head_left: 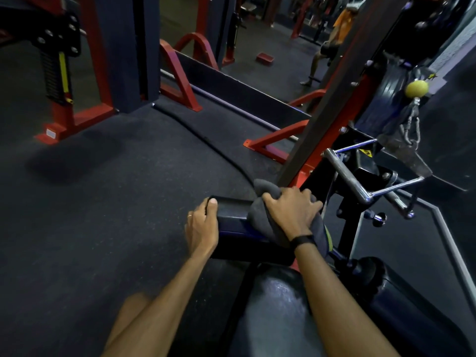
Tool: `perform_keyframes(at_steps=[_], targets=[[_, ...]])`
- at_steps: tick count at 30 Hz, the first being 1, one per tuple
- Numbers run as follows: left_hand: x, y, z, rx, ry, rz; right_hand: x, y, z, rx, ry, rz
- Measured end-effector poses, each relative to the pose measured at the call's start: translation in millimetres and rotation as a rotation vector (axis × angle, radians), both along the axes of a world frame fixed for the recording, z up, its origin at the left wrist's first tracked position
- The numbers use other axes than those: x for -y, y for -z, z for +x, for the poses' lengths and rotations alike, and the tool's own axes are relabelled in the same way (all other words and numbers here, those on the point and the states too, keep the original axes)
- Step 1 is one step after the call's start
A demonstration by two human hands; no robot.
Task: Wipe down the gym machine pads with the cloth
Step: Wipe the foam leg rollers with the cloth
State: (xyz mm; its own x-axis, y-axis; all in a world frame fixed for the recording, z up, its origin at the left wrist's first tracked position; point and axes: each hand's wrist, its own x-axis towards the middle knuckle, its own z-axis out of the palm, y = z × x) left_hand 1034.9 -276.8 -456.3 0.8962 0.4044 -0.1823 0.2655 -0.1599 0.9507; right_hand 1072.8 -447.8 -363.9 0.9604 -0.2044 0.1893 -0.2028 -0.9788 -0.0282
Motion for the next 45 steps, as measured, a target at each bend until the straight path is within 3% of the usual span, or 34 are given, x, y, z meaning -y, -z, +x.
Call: perform_keyframes(at_steps=[5,8,10,12,15,18,22,26,29,32,35,39,42,45], targets=[[6.1,-1.7,-21.2,0.069,-0.014,-0.017,-52.4,1.1,15.3,-0.077,-0.189,-0.095],[5.5,-1.8,-26.7,-0.105,-0.043,-0.014,-83.7,6.9,-1.8,0.0,-0.299,-0.102],[6.3,-8.2,-36.0,-0.139,-0.12,-0.178,-92.2,13.2,-19.7,0.097,-0.354,-0.096],[8.0,-17.3,-49.8,0.04,-0.148,-0.446,-87.3,22.3,-37.2,0.186,-0.412,-0.043],[2.8,-31.7,-39.1,0.047,-0.223,-0.588,-64.0,40.0,-65.9,0.284,-0.588,-0.031],[1.3,-37.8,-6.4,-0.069,-0.079,-0.369,-26.7,51.4,-83.4,0.417,-0.665,-0.071],[7.9,-27.8,-1.3,-0.095,-0.031,0.032,21.3,42.2,-85.2,0.498,-0.477,-0.042],[7.6,-9.8,-5.2,-0.013,-0.045,0.04,31.2,12.2,-50.3,0.269,-0.078,0.087],[7.0,-3.2,-9.2,0.039,-0.044,0.012,13.7,-5.8,-12.4,0.014,0.032,0.075],[7.9,-2.6,-14.8,0.058,-0.051,0.032,-19.4,-5.2,9.7,-0.081,-0.064,-0.056],[6.9,3.4,-25.6,0.109,-0.035,-0.039,-65.9,3.4,11.5,-0.098,-0.175,-0.042],[9.1,8.2,-44.3,-0.007,-0.17,-0.217,-106.4,13.3,-13.0,0.029,-0.338,-0.074],[3.1,5.5,-55.5,0.018,-0.224,-0.42,-92.5,17.9,-29.7,0.167,-0.466,-0.079],[-2.7,-4.0,-62.9,0.06,-0.207,-0.291,-58.2,26.9,-54.2,0.271,-0.657,-0.077]])
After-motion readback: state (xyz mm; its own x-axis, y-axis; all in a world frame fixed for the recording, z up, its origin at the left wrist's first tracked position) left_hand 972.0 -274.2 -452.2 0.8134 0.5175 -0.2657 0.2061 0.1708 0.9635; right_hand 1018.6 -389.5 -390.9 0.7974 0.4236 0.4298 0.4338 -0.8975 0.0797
